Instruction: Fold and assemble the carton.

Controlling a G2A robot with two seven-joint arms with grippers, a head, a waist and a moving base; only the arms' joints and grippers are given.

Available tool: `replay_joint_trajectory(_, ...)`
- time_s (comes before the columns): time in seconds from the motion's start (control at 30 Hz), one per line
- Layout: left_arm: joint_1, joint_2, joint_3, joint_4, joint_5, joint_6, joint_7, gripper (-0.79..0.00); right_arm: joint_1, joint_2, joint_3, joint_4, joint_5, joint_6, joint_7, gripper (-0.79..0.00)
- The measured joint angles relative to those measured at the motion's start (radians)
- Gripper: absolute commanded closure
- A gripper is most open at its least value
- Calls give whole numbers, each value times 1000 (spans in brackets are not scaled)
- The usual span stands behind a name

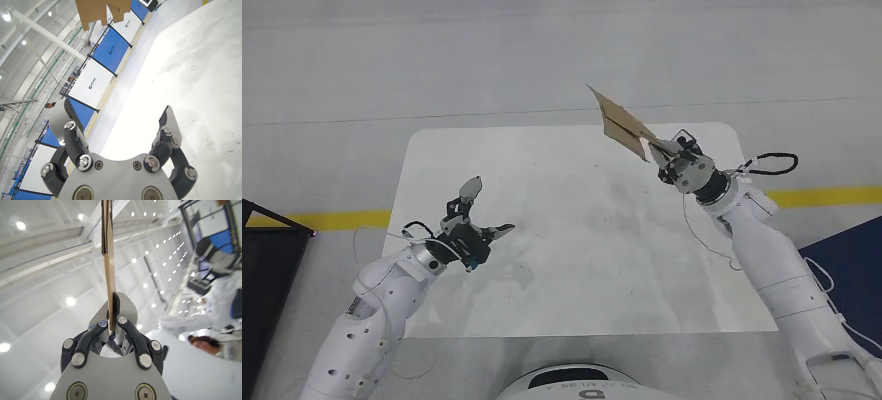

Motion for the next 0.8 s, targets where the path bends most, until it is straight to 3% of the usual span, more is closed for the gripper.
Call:
replay_joint_trajectory(0.13, 0, 0, 0, 0, 0, 0, 0, -785, -23, 1, 25, -20, -91, -127, -27, 0)
replay_joint_trajectory(0.63, 0, 0, 0, 0, 0, 0, 0, -785, -23, 2, 21, -45, -100, -145, -34, 0)
replay_joint_trajectory(0.73, 0, 0, 0, 0, 0, 0, 0, -785, -35, 12, 1, -131, -296, -281, -79, 0)
replay_joint_trajectory(0.8, 0, 0, 0, 0, 0, 0, 0, -785, -57, 18, -11, -191, -523, -365, -109, 0)
